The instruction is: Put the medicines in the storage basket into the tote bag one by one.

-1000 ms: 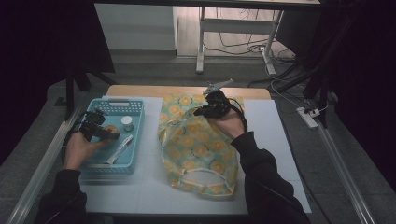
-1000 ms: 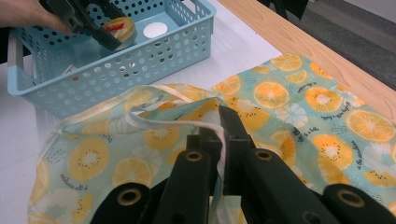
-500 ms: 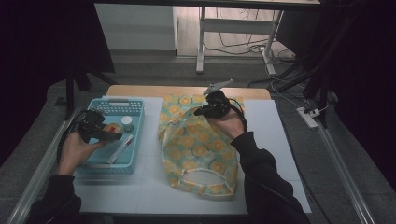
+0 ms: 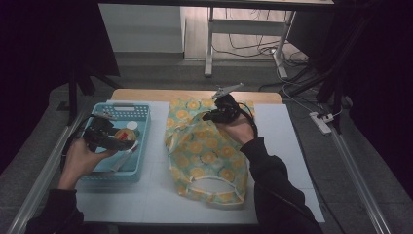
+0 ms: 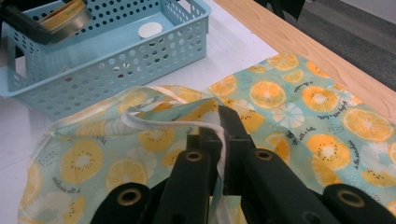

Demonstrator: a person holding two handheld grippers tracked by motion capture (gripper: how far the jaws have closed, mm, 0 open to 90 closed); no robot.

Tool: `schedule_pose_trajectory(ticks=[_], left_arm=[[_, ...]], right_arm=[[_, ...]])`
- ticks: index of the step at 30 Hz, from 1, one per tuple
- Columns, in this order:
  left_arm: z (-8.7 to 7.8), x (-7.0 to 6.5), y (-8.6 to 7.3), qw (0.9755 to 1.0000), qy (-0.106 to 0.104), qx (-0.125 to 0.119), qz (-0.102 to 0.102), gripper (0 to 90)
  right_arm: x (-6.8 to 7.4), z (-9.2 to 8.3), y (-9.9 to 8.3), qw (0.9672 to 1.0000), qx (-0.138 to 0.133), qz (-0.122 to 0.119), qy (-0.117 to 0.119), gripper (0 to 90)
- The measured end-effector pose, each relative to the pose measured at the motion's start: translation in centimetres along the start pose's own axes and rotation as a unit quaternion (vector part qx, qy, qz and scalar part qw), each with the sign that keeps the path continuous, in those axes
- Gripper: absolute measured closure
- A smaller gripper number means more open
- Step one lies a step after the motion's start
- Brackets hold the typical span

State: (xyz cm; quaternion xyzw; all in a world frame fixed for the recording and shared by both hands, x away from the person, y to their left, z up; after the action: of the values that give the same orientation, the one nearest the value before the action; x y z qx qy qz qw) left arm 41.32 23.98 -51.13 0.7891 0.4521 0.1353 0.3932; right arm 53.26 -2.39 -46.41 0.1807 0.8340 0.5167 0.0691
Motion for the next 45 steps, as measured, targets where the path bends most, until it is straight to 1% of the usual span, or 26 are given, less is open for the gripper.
schedule_pose_trajectory(ticks=[3,8,10,14,16,21,25,29,32,34,39,45], left_arm=[[0.0,-1.1,0.4,0.9998,-0.019,-0.006,0.004,20.0],[0.2,-2.7,1.0,0.9992,-0.035,-0.014,0.012,20.1],[0.2,-3.3,1.2,0.9989,-0.040,-0.012,0.022,20.0],[0.4,-4.9,1.8,0.9978,-0.055,-0.015,0.035,20.1],[0.6,-5.6,2.1,0.9969,-0.067,-0.016,0.037,20.0],[1.2,-7.1,2.8,0.9952,-0.085,-0.019,0.044,20.1],[1.8,-8.4,3.4,0.9933,-0.099,-0.019,0.057,20.0],[2.6,-9.9,4.2,0.9908,-0.114,-0.019,0.070,20.0],[3.4,-11.0,4.9,0.9888,-0.126,-0.018,0.078,20.0],[4.0,-11.7,5.3,0.9873,-0.132,-0.016,0.087,20.0],[5.5,-13.5,6.3,0.9840,-0.149,-0.013,0.098,20.0],[7.4,-15.3,7.1,0.9803,-0.162,-0.006,0.113,20.0]], right_arm=[[-0.1,0.0,0.0,1.0000,0.000,0.001,-0.001,90.0],[-0.3,0.0,-0.1,1.0000,-0.002,0.004,-0.003,90.0],[-0.4,0.0,-0.2,1.0000,-0.001,0.006,-0.003,90.0],[-0.6,0.1,-0.3,1.0000,-0.002,0.007,-0.004,90.0],[-0.7,0.2,-0.3,1.0000,-0.002,0.008,-0.004,90.0],[-0.9,0.3,-0.4,0.9999,-0.003,0.012,-0.004,90.0],[-1.2,0.4,-0.5,0.9999,-0.004,0.013,-0.003,90.0],[-1.3,0.6,-0.7,0.9999,-0.003,0.014,-0.002,90.0],[-1.4,0.7,-0.8,0.9999,-0.002,0.014,-0.002,90.0],[-1.5,0.8,-0.8,0.9999,-0.001,0.015,-0.003,90.0],[-1.7,0.6,-0.9,0.9999,-0.001,0.013,-0.004,90.0],[-2.1,0.6,-0.9,0.9999,0.000,0.012,-0.006,90.0]])
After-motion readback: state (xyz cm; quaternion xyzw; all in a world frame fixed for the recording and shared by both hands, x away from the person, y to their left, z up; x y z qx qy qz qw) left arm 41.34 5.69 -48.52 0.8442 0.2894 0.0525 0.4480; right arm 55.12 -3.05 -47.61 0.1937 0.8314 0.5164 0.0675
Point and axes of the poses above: each handheld gripper's, and its own axes: z roughly forward along the jaws, y roughly out of its top, x roughly to its left, the point moved 10 cm from there along z, roughly forward along the jaws, and after that the axes turned 12 degrees about -x, right-handed, at the moved point
